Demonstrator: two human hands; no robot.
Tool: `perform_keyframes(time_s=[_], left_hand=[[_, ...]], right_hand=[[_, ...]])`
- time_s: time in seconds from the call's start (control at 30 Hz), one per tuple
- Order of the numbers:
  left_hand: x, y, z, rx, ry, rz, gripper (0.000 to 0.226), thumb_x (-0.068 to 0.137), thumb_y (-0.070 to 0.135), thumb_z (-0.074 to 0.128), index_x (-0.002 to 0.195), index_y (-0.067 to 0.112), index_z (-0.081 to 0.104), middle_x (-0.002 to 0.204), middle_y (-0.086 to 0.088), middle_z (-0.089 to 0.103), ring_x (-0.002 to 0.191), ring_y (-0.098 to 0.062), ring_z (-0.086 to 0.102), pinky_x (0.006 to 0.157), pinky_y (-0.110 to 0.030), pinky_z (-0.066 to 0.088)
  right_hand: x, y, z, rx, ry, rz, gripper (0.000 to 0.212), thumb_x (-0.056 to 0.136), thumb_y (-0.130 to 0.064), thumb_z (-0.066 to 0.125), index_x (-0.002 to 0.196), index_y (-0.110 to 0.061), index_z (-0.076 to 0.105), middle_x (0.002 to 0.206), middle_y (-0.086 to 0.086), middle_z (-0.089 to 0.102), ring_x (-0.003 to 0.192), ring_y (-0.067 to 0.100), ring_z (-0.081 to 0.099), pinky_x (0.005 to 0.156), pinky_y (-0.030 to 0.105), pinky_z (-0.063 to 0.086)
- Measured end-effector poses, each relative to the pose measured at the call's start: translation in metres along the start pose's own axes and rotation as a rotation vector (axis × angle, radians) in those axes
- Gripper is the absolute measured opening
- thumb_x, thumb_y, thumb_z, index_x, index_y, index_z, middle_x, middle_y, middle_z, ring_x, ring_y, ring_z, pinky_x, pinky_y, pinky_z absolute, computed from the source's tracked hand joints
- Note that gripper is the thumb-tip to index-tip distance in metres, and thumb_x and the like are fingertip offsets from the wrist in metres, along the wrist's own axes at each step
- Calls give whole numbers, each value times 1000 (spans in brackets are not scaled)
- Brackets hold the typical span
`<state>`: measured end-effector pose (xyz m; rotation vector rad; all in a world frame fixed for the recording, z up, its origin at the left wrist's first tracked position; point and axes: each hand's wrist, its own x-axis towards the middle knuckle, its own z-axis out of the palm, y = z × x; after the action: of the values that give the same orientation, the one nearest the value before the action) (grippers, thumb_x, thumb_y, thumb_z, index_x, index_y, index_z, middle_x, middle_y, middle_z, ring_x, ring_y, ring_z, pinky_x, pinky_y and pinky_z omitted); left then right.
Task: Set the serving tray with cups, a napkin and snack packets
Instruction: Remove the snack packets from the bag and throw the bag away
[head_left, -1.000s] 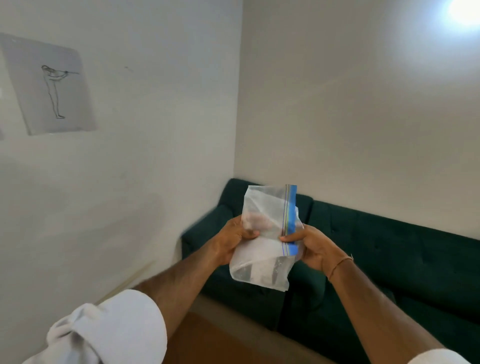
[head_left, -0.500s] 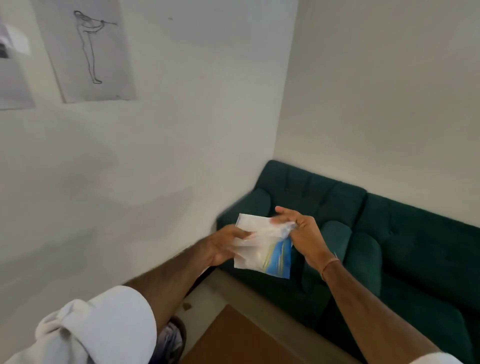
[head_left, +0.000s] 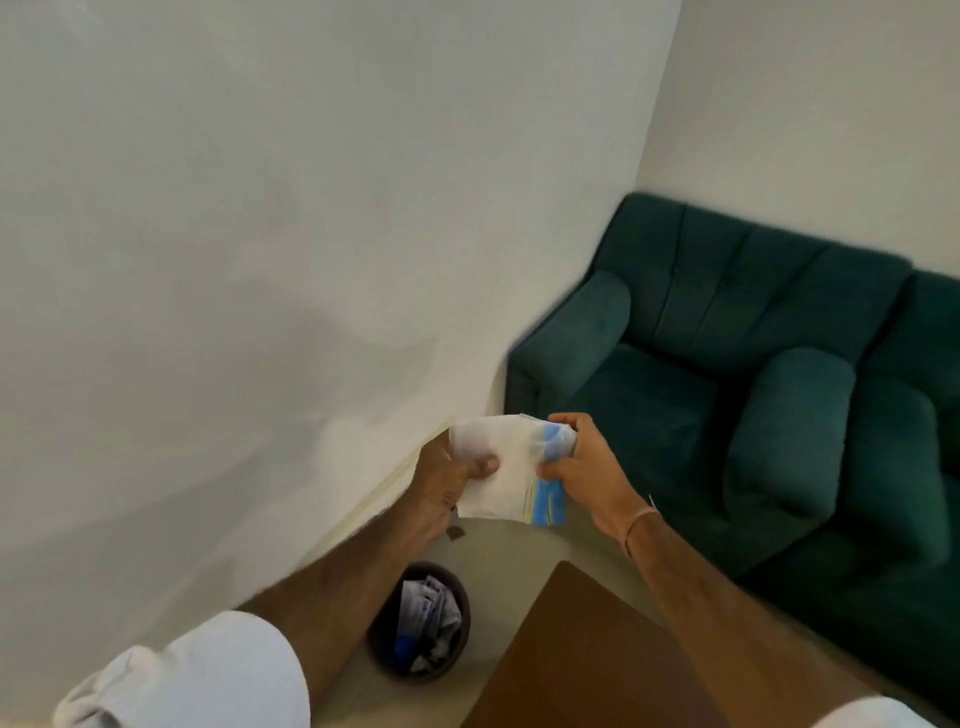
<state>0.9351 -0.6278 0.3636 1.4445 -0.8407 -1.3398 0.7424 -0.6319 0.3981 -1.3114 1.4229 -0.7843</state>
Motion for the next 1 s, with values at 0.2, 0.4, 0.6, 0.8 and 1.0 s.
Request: perform_keyframes(time_s=[0.2,0.4,0.6,0.8,1.0], left_hand=[[96,-115,-78,132,26,-202,48,68,-7,83,112,1,65,114,-24,70,106,-42,67,89,-58,57],[158,-273,-148,499,98,-185,59,68,15,90,115,20,54,112,2,61,101,-22,61,80,-31,54],[189,-436,-209,674,-28,-414,55,73,11,86,119,14,57,119,-3,61,101,-21,59,77,-18,47],[197,-555,-235,557,-104,-598,58,79,19,82,128,26,51,121,3,58,100,-12,60,80,-26,49],[227,-618,-227,598,-155,-657,62,80,27,79,135,22,52,132,-5,60,116,-24,59,92,-30,45]], right_hand=[[92,98,104,-206,40,118,21,80,0,70,95,-15,68,92,4,72,89,22,69,80,39,59],[167,243,211,-343,-85,153,13,90,-14,62,86,-12,74,84,6,72,78,18,66,60,17,50],[194,401,315,-620,-253,178,29,87,-9,66,115,-9,71,119,16,65,109,32,63,90,31,50],[200,536,407,-961,-457,186,46,94,-26,58,138,-15,54,147,13,45,131,33,46,110,43,41],[211,612,445,-1126,-456,174,41,93,-31,54,132,-16,58,135,18,54,126,39,49,105,50,42]])
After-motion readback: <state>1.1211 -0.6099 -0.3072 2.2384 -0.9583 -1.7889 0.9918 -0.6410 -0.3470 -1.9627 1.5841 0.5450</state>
